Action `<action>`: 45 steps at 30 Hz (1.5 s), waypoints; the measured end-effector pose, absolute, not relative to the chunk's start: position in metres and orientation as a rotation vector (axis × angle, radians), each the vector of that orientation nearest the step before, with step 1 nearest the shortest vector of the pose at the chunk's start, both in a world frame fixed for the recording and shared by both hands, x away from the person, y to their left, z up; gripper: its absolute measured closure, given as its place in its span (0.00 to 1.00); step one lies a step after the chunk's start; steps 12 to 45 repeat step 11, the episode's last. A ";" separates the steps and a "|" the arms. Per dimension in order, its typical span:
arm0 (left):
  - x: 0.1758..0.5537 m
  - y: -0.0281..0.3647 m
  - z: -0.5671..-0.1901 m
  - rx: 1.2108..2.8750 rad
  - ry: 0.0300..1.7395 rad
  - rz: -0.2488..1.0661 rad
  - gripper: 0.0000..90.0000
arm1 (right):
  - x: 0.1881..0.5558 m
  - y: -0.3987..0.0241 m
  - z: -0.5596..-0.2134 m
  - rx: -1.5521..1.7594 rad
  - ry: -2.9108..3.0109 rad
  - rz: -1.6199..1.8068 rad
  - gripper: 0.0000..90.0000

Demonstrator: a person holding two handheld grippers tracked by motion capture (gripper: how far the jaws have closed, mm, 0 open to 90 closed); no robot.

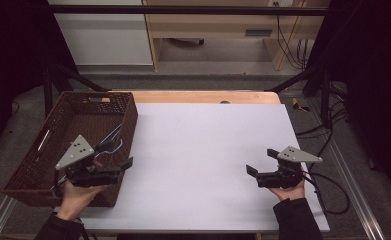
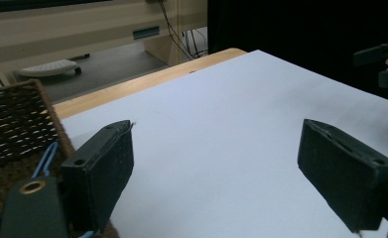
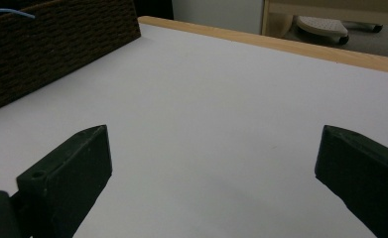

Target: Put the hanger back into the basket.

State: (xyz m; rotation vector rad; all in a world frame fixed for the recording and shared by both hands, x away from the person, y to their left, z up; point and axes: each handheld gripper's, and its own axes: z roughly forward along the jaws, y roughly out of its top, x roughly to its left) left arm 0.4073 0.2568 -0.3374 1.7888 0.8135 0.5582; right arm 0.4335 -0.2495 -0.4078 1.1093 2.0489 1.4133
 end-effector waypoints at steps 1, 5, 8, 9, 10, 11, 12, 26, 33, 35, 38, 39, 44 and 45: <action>0.406 0.252 -0.341 1.787 0.813 0.559 0.15 | 0.433 -0.249 -0.408 1.111 2.048 1.418 0.02; 0.405 0.241 -0.353 1.786 0.809 0.552 0.15 | 0.433 -0.250 -0.407 1.107 2.046 1.420 0.02; 0.405 0.238 -0.360 1.796 0.815 0.536 0.15 | 0.432 -0.251 -0.407 1.108 2.040 1.426 0.02; 0.406 0.239 -0.362 1.794 0.821 0.525 0.15 | 0.432 -0.251 -0.406 1.107 2.037 1.428 0.02; 0.406 0.239 -0.364 1.791 0.825 0.519 0.15 | 0.432 -0.251 -0.406 1.107 2.035 1.426 0.02; 0.406 0.239 -0.365 1.791 0.827 0.514 0.15 | 0.432 -0.251 -0.406 1.107 2.034 1.428 0.02; 0.406 0.239 -0.365 1.791 0.827 0.514 0.15 | 0.432 -0.251 -0.406 1.107 2.034 1.428 0.02; 0.406 0.239 -0.365 1.791 0.827 0.514 0.15 | 0.432 -0.251 -0.406 1.107 2.034 1.428 0.02; 0.406 0.239 -0.365 1.791 0.827 0.514 0.15 | 0.432 -0.251 -0.406 1.107 2.034 1.428 0.02; 0.406 0.239 -0.365 1.791 0.827 0.514 0.15 | 0.432 -0.251 -0.406 1.107 2.034 1.428 0.02; 0.406 0.239 -0.365 1.791 0.827 0.514 0.15 | 0.432 -0.251 -0.406 1.107 2.034 1.428 0.02; 0.406 0.239 -0.365 1.791 0.827 0.514 0.15 | 0.432 -0.251 -0.406 1.107 2.034 1.428 0.02; 0.406 0.239 -0.365 1.791 0.827 0.514 0.15 | 0.432 -0.251 -0.406 1.107 2.034 1.428 0.02; 0.406 0.239 -0.365 1.791 0.827 0.514 0.15 | 0.432 -0.251 -0.406 1.107 2.034 1.428 0.02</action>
